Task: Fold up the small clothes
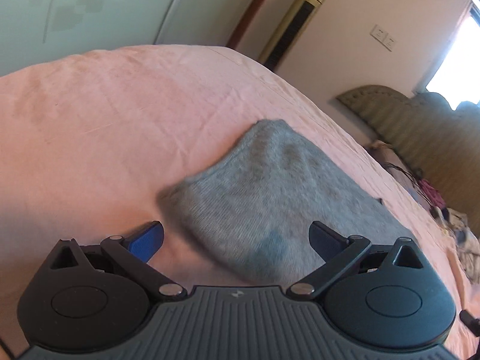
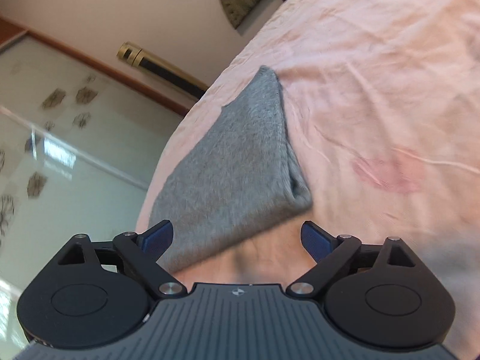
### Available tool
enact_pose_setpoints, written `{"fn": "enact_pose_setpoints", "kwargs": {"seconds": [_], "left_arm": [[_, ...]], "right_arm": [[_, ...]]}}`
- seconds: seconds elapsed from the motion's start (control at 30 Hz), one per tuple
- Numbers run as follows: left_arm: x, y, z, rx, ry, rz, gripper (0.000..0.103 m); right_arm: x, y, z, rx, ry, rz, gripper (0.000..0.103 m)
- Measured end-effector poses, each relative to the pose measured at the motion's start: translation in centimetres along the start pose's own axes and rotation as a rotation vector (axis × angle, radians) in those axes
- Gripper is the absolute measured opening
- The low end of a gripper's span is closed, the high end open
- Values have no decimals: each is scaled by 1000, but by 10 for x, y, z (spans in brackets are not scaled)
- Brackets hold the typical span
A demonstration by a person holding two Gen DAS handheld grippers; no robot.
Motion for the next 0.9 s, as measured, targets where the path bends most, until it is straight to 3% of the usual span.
{"fn": "enact_pose_setpoints", "kwargs": {"seconds": [0.13, 0.23, 0.3, 0.33, 0.37, 0.4, 0.43, 0.53, 0.6, 0.9], "left_arm": [[-15, 6, -9, -11, 76, -31, 103], [-20, 9, -11, -26, 90, -15, 103], [-21, 10, -12, -44, 92, 0, 100], [-21, 10, -12, -52, 100, -1, 96], [-20, 10, -14, -67, 117, -5, 81], [-20, 11, -15, -77, 130, -2, 66], [-20, 12, -14, -77, 132, 1, 63], [-20, 15, -11, -67, 120, 14, 50], [-25, 16, -10, -53, 82, 48, 13], [4, 30, -27, -104, 8, 28, 9]], "right_arm": [[-42, 19, 10, -70, 6, -71, 97], [-65, 23, 16, -45, -61, -89, 88], [-72, 21, 16, -13, -93, -85, 74], [-73, 20, 14, 1, -104, -81, 58], [-76, 19, 8, -17, -106, -55, 33], [-78, 19, -2, -68, -96, -26, 20], [-78, 19, -12, -107, -75, -21, 10], [-75, 20, -18, -122, -33, -8, 9], [-75, 20, -15, -107, -36, -3, 11], [-61, 32, 3, -50, -1, 19, 12]]}}
Point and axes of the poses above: each gripper's, at about its wrist camera, not at the fingertips, and x roughly against the way its jaws point, z to its left, y to its top, the point moved 3 cm from there along -x, roughly the way its jaws point, and after that the axes turned 4 degrees about -x, right-handed, at the moved point
